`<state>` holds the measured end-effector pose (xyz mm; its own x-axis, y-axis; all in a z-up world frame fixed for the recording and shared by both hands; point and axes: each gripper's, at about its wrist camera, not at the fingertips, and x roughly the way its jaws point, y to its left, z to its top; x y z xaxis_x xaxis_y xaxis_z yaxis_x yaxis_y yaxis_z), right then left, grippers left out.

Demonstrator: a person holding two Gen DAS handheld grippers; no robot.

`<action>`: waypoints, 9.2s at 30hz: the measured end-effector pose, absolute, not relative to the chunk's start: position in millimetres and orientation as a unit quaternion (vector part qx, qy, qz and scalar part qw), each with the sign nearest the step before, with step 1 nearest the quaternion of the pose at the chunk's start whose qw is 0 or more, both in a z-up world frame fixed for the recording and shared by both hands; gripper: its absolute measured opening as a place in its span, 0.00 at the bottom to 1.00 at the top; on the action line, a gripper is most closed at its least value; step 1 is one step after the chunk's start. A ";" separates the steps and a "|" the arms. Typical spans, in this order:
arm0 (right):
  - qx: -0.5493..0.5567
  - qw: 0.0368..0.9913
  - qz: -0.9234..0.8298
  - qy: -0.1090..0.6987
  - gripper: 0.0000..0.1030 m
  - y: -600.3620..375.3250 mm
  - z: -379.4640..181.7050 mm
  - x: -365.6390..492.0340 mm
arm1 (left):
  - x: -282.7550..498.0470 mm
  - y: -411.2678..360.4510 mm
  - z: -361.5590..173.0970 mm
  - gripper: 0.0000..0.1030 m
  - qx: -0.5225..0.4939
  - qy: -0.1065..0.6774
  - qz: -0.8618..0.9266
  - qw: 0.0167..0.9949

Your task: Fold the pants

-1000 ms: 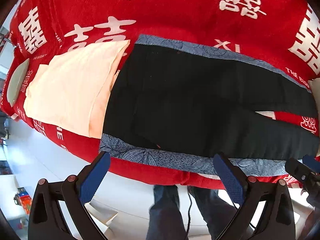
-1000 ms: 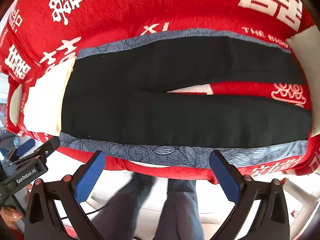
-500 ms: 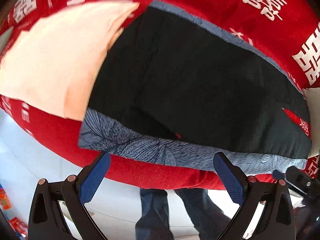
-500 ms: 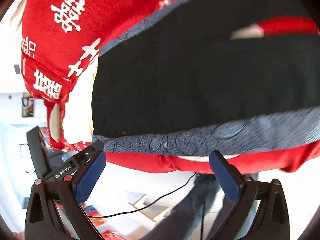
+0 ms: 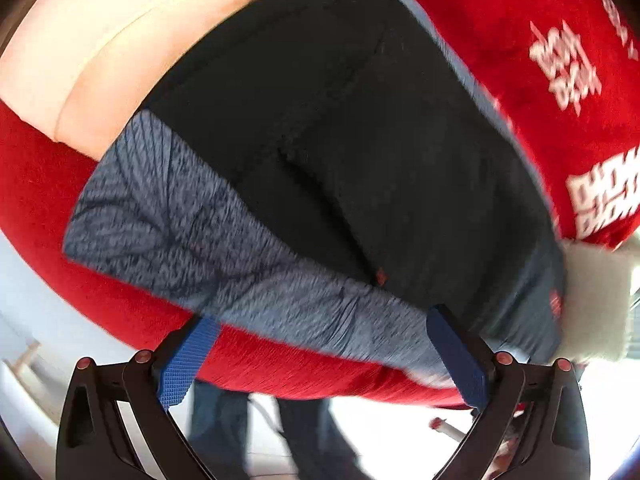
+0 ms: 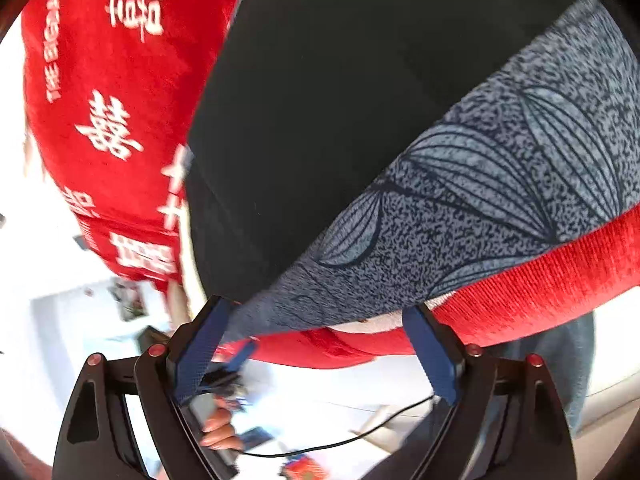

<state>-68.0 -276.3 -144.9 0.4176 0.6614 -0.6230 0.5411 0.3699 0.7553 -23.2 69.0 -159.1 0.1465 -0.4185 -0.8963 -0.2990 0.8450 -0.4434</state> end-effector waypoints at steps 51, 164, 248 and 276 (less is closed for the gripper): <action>0.387 0.670 0.083 0.627 0.06 -374.2 -148.5 269.8 | 271.7 -10.6 -132.9 0.16 -0.155 0.601 -0.013 0.784; 0.418 0.764 0.022 0.491 0.03 -634.0 36.8 -12.7 | 113.1 -455.0 -85.1 0.10 -0.062 0.674 -0.307 0.669; 0.209 0.712 -0.145 0.654 0.67 -552.8 -42.9 19.6 | 93.3 -292.7 -112.4 0.97 0.136 0.648 -0.060 0.747; 0.092 0.738 -0.025 0.668 0.67 -254.3 -74.5 163.2 | 167.1 -14.1 -104.1 0.97 0.059 0.607 0.012 0.792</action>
<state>163.2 -254.3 -74.5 0.1066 0.0865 -0.9905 0.1601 0.9817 0.1029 167.1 -14.1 -104.1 0.2628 0.0906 -0.9606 0.0519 0.9928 0.1078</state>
